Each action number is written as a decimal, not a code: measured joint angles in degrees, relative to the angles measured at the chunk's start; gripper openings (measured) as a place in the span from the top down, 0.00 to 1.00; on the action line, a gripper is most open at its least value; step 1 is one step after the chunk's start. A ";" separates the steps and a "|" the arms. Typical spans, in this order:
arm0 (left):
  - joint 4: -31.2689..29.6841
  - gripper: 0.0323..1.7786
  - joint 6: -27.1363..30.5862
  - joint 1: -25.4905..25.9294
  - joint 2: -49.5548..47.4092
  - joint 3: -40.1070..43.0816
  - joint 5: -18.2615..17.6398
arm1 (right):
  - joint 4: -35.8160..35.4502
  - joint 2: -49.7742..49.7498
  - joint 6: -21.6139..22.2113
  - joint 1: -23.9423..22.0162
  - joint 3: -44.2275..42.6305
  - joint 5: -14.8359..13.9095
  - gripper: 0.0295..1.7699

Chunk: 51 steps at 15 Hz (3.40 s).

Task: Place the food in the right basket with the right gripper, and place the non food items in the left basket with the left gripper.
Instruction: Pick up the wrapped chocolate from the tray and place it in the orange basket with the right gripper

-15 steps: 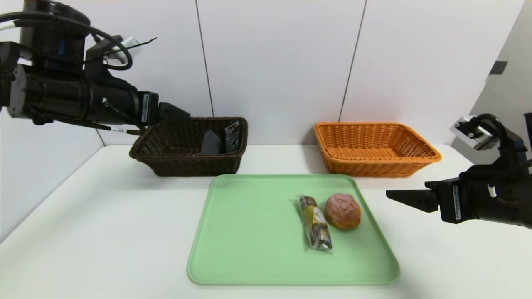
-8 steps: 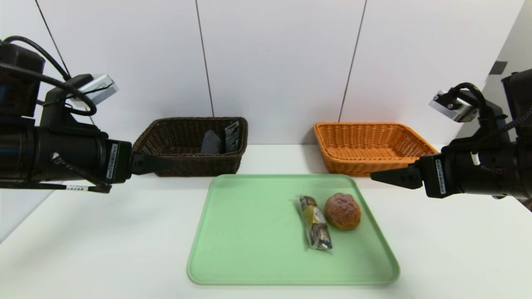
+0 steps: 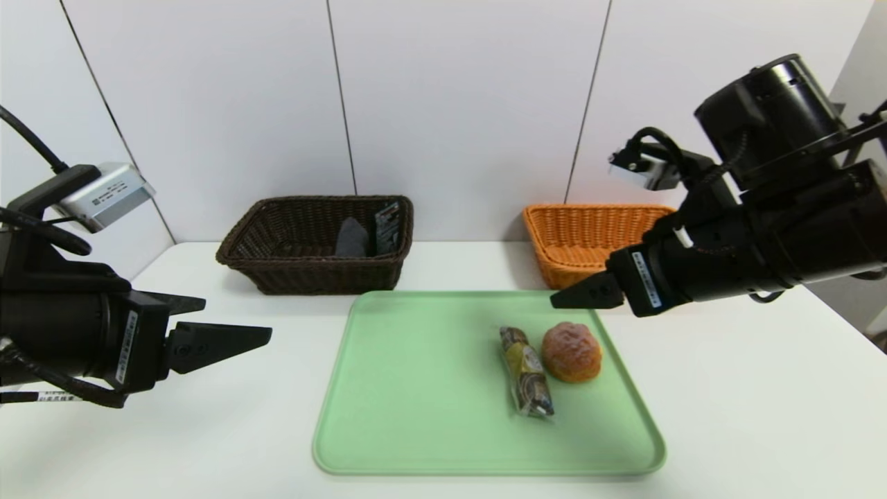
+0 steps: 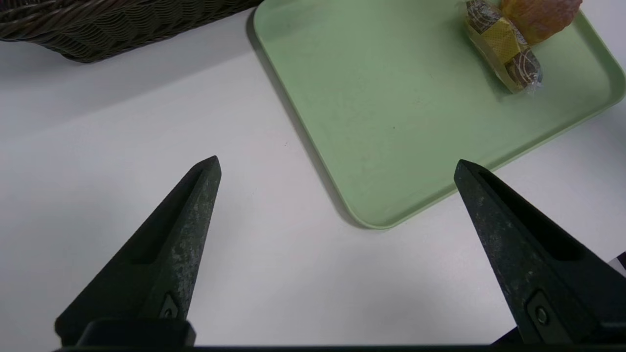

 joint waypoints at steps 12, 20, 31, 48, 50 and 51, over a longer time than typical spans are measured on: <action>0.23 0.05 0.05 -0.13 -1.71 0.91 0.02 | 6.95 18.71 6.14 10.12 -10.81 -7.68 0.04; 0.20 0.05 0.02 -0.20 -1.68 1.17 -0.09 | 7.80 20.72 7.88 10.70 -10.03 -9.84 0.04; 0.01 0.05 -0.17 -0.11 -1.60 1.60 -0.09 | 7.78 23.70 8.27 12.58 -9.41 -11.98 0.04; -0.24 0.05 -0.17 -0.11 -1.54 2.38 -0.06 | 7.41 25.38 8.90 12.21 -8.78 -11.72 0.46; -0.22 0.05 -0.17 -0.11 -1.54 2.51 -0.06 | 7.28 25.32 8.84 12.21 -8.72 -11.63 0.57; -0.22 0.05 -0.17 -0.11 -1.57 2.57 -0.09 | 7.11 25.30 8.79 12.24 -8.69 -11.61 0.74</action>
